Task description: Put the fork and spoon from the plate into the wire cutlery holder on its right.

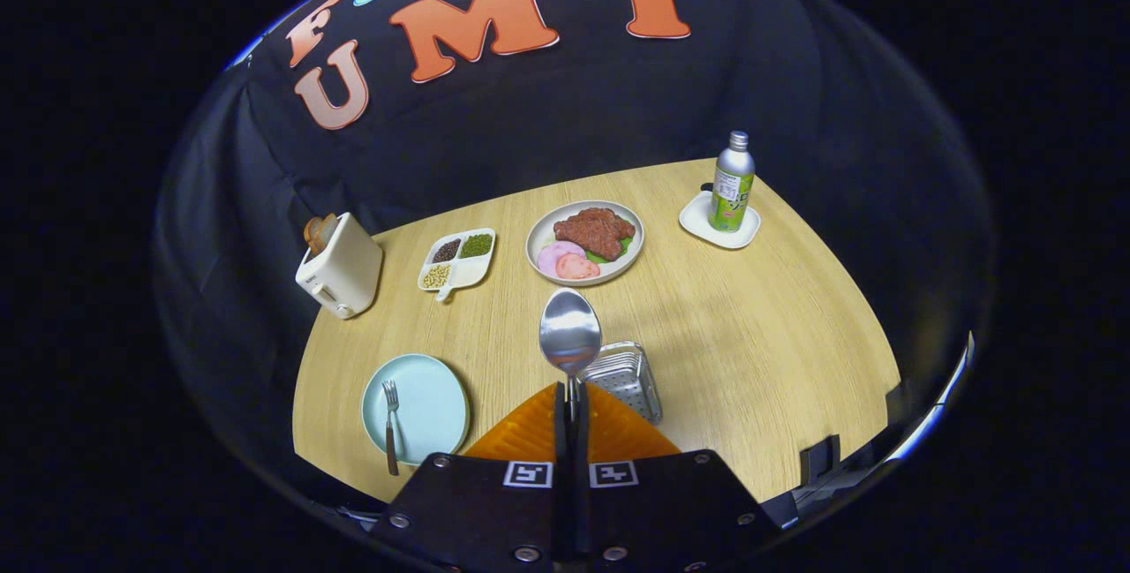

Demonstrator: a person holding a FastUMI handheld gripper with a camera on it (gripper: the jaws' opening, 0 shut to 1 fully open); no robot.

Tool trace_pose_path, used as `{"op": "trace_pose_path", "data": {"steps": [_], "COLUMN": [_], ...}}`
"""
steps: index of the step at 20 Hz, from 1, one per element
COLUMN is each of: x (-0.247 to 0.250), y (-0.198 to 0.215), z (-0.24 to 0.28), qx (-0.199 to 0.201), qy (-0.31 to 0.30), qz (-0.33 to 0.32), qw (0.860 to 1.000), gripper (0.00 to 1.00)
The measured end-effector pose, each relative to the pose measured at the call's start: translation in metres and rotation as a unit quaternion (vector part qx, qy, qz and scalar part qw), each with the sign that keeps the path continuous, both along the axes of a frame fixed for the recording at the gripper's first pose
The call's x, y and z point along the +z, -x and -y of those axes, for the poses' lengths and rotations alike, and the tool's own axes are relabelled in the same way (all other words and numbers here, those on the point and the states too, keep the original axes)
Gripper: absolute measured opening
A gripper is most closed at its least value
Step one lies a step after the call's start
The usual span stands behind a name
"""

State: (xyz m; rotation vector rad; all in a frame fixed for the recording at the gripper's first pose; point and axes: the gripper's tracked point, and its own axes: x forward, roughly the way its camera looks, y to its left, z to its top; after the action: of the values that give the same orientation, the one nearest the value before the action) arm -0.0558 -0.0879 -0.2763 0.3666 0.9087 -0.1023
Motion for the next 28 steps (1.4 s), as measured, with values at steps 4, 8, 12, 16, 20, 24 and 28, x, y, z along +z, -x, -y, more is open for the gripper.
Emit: {"op": "trace_pose_path", "data": {"steps": [4,8,12,16,20,24,28], "x": [-0.021,-0.041,-0.045,-0.026,0.018,0.075,0.132], "y": [0.011,0.013,0.007,-0.016,-0.045,-0.068,-0.078], "z": [0.006,0.008,0.012,0.012,0.017,0.018,0.011], "qx": [0.011,0.022,0.035,0.033,0.017,0.006,0.0], "qy": [0.008,0.013,0.025,0.016,0.023,0.052,0.084], "qz": [-0.026,-0.05,-0.057,-0.016,0.077,0.191,0.29], "qw": [1.0,0.998,0.997,0.999,0.997,0.98,0.953], "gripper": [0.01,0.03,0.04,0.07,0.15,0.54,0.81]}}
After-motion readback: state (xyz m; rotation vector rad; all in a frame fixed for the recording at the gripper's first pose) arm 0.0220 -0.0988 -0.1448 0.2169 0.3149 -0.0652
